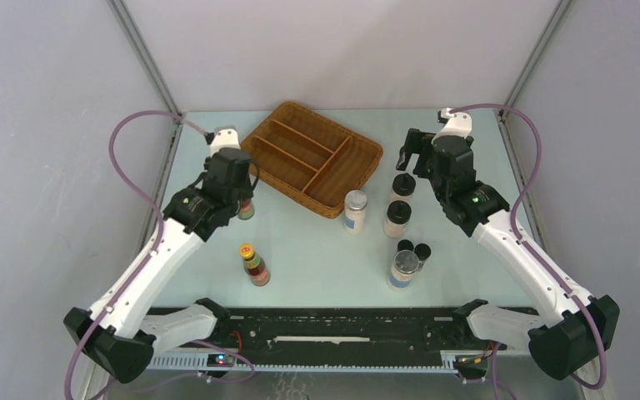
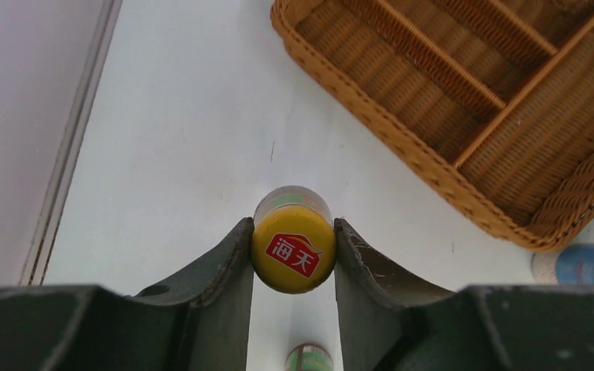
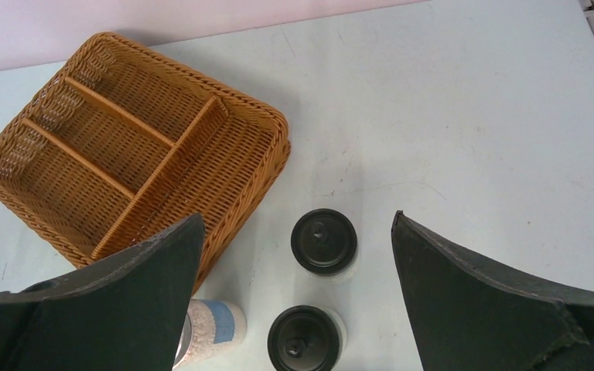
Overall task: Organize the condiment bottles
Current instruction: Pick up the bottle from the center of the board, then place the bottle in the storage box.
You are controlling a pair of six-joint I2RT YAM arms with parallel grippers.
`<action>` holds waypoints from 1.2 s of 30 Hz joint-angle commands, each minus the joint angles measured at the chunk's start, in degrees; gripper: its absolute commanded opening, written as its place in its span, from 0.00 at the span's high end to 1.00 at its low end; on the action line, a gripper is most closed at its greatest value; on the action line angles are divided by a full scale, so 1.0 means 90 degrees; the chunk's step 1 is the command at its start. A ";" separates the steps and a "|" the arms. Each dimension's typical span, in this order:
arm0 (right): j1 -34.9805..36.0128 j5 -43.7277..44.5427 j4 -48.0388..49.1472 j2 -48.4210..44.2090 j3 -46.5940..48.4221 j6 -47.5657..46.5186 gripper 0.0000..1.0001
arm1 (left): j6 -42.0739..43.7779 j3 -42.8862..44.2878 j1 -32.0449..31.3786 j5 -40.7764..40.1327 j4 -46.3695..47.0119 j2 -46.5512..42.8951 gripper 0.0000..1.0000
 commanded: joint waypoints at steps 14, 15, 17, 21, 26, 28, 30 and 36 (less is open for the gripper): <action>-0.0386 -0.0317 0.0736 0.0147 -0.0013 0.0079 0.00 | 0.0992 0.3716 0.0610 0.0193 0.1086 0.2315 1.00; -0.0444 -0.0375 0.0785 0.0172 -0.0011 0.0108 0.00 | 0.1028 0.3946 0.0678 0.0258 0.1082 0.2488 1.00; -0.0577 -0.0493 0.0891 0.0248 -0.0011 0.0174 0.00 | 0.1072 0.4424 0.0800 0.0405 0.1064 0.2874 1.00; -0.0863 -0.0708 0.1122 0.0426 -0.0011 0.0260 0.00 | 0.1125 0.5394 0.1052 0.0786 0.1009 0.3642 1.00; -0.1071 -0.0839 0.1377 0.0681 -0.0011 0.0286 0.00 | 0.1131 0.6348 0.1265 0.1233 0.1059 0.4524 1.00; -0.1133 -0.0867 0.1457 0.0762 -0.0013 0.0291 0.00 | 0.1128 0.6602 0.1319 0.1439 0.1149 0.4797 1.00; -0.1189 -0.0898 0.1531 0.0831 -0.0011 0.0293 0.00 | 0.1137 0.6772 0.1355 0.1560 0.1300 0.5046 1.00; -0.1312 -0.0948 0.1655 0.1013 -0.0011 0.0272 0.00 | 0.1031 0.6900 0.1493 0.1990 0.2029 0.5636 1.00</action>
